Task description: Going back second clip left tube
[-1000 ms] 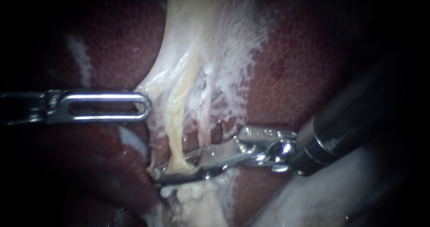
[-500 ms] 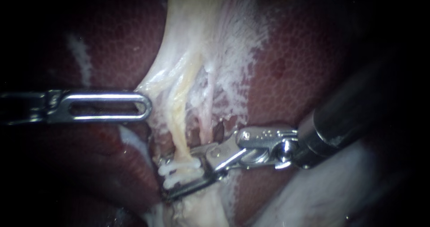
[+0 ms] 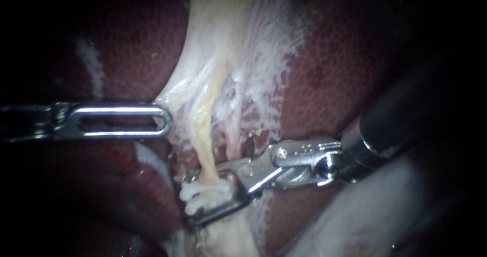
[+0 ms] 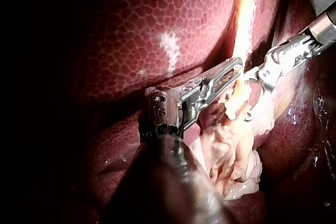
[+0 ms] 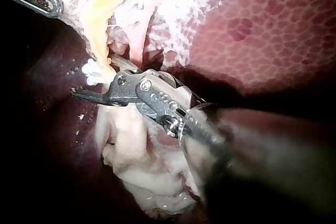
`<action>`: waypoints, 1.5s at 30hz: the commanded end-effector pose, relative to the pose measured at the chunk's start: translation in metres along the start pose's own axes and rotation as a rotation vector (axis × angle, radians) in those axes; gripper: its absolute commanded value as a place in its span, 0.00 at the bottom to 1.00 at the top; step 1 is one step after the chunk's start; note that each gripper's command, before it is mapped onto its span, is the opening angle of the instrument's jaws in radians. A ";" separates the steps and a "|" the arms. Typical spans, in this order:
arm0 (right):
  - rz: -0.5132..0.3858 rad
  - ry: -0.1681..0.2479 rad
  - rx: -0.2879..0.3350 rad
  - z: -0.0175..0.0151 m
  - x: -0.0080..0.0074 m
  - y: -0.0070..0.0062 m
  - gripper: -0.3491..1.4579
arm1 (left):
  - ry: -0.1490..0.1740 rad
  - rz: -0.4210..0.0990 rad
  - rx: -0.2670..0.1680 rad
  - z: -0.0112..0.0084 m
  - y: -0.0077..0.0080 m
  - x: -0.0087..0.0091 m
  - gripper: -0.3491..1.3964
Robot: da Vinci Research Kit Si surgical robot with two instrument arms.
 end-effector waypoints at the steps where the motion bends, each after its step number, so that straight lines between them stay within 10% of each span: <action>1: -0.001 0.000 -0.005 0.0000 0.0000 0.0001 0.51 | 0.000 0.000 0.000 0.0000 0.0000 0.0000 0.00; 21: 0.020 0.016 -0.067 -0.0086 0.0002 -0.0011 0.52 | 0.000 0.001 0.000 0.0000 0.0001 0.0002 0.00; 45: -0.049 0.044 -0.160 -0.0203 0.0044 -0.0025 0.52 | -0.001 0.003 -0.001 0.0002 0.0004 0.0005 0.00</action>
